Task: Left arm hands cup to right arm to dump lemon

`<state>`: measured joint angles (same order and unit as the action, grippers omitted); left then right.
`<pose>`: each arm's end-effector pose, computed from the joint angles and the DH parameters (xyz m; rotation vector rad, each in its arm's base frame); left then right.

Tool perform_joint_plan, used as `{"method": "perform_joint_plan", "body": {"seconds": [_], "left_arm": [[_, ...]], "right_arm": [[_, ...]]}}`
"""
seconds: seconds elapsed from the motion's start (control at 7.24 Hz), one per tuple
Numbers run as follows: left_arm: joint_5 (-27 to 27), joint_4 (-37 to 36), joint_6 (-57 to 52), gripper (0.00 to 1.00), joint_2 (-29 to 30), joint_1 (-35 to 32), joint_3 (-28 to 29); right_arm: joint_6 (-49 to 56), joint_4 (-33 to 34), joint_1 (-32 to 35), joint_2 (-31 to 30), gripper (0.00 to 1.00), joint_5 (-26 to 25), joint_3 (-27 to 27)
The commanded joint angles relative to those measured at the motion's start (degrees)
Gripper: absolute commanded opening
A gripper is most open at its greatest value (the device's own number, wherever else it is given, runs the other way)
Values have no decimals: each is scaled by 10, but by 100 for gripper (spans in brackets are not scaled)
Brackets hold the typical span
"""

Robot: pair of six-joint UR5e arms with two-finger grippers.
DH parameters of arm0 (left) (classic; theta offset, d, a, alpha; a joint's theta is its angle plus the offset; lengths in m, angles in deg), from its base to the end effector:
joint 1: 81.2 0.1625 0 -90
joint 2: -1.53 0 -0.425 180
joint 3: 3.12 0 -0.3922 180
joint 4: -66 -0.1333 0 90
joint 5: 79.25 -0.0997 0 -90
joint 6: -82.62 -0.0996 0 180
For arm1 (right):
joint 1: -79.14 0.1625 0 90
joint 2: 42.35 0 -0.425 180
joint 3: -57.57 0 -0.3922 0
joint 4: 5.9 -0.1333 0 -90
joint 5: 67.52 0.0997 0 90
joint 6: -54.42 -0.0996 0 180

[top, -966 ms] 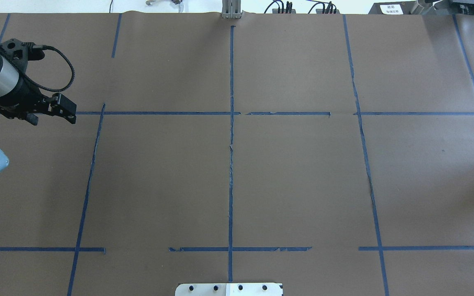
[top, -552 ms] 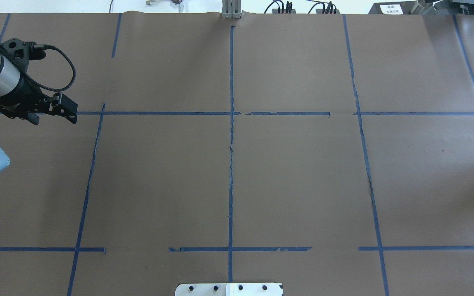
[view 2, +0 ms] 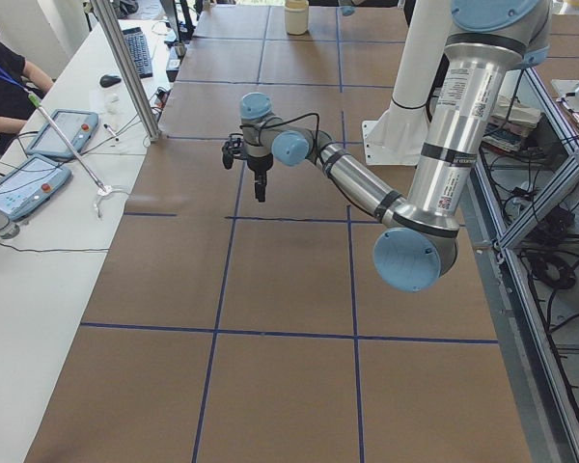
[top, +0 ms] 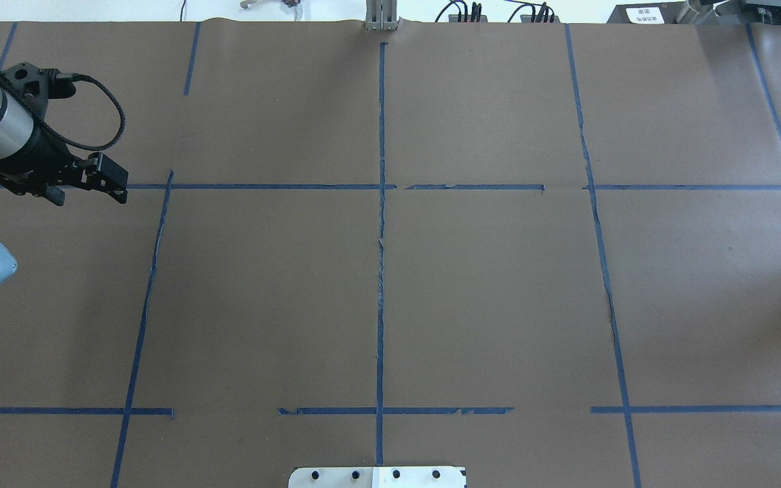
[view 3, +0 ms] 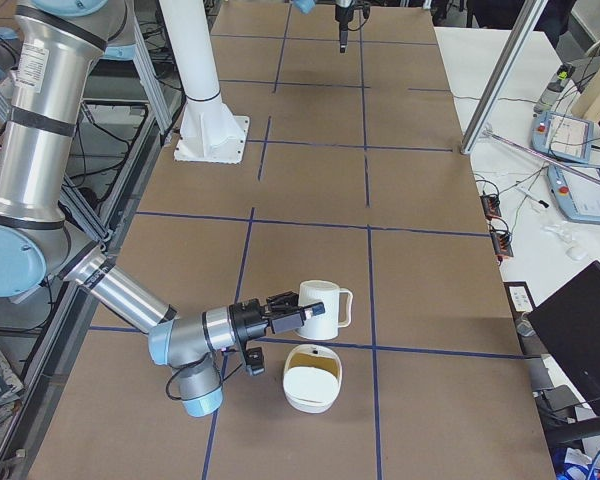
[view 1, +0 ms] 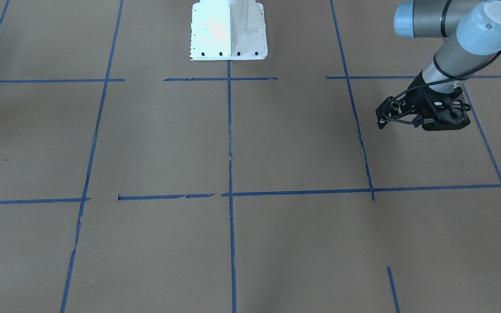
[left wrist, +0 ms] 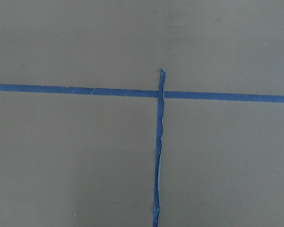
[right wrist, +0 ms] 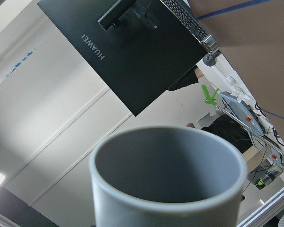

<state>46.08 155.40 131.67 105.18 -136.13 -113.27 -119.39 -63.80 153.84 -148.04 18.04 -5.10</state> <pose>0.2564 -0.4970 0.3707 0.0150 0.8194 -0.0516 0.0721 -0.2708 0.7174 -0.1175 -2.3626 1.8035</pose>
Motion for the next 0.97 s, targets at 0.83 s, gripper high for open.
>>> {"method": "perform_joint_plan", "body": {"seconds": [0.83], "left_arm": [[1, -2, 0, 100, 0, 0, -2]], "right_arm": [[75, -8, 0, -2, 27, 6, -3]]}}
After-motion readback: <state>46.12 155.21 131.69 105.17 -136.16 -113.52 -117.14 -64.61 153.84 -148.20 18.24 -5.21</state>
